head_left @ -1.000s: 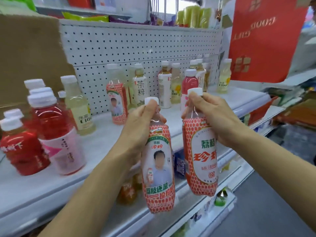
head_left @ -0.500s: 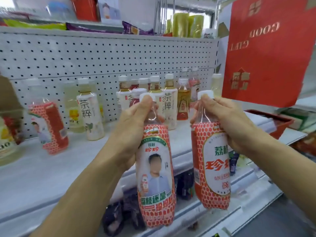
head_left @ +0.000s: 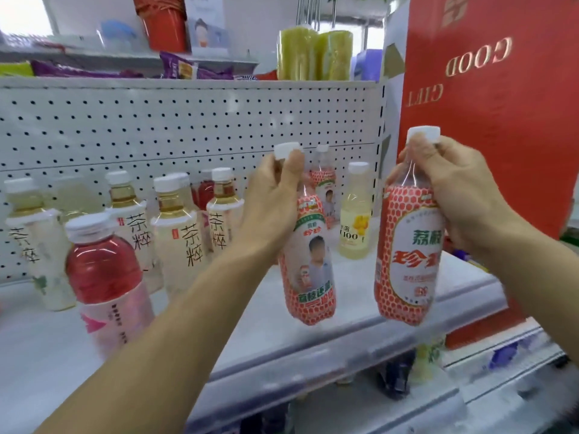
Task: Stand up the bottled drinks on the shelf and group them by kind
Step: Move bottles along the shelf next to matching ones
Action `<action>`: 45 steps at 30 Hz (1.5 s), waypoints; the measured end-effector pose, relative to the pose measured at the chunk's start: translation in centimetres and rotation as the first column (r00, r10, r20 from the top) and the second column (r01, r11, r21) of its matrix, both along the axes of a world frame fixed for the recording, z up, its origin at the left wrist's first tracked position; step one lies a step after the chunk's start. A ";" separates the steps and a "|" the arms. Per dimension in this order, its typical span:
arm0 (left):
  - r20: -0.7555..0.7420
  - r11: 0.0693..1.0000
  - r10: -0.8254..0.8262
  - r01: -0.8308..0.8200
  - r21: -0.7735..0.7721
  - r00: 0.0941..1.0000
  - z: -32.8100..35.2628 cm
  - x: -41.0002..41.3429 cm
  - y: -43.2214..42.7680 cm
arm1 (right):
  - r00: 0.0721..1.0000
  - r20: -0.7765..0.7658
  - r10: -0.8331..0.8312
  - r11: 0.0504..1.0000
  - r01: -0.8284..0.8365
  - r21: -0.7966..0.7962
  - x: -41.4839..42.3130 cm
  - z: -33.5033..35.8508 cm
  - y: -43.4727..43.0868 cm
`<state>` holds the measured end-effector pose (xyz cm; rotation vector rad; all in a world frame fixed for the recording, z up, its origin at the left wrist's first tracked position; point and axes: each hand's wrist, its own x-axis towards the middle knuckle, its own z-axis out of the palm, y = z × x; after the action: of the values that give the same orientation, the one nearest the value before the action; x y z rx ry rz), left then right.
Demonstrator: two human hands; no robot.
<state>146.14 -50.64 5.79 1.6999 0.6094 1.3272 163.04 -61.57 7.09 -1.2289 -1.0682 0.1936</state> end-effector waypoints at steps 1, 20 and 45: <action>-0.015 0.999 0.024 -0.023 0.034 1.000 -0.1 1.4 0.8 | 1.000 0.022 -0.018 1.000 0.017 0.015 1.0 0.0 0.5; -0.128 0.945 0.298 -0.272 0.184 0.946 -3.0 16.9 13.8 | 0.992 0.074 -0.107 0.994 0.106 0.008 12.0 -4.7 7.4; -0.204 0.958 0.215 -0.165 0.236 0.955 -5.4 11.1 5.4 | 0.982 0.189 -0.009 0.999 0.000 0.047 14.3 -5.9 17.1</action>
<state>157.23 -45.22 0.39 2.0326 0.8028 1.3838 177.30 -44.44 1.17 -1.2255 -1.2274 0.0478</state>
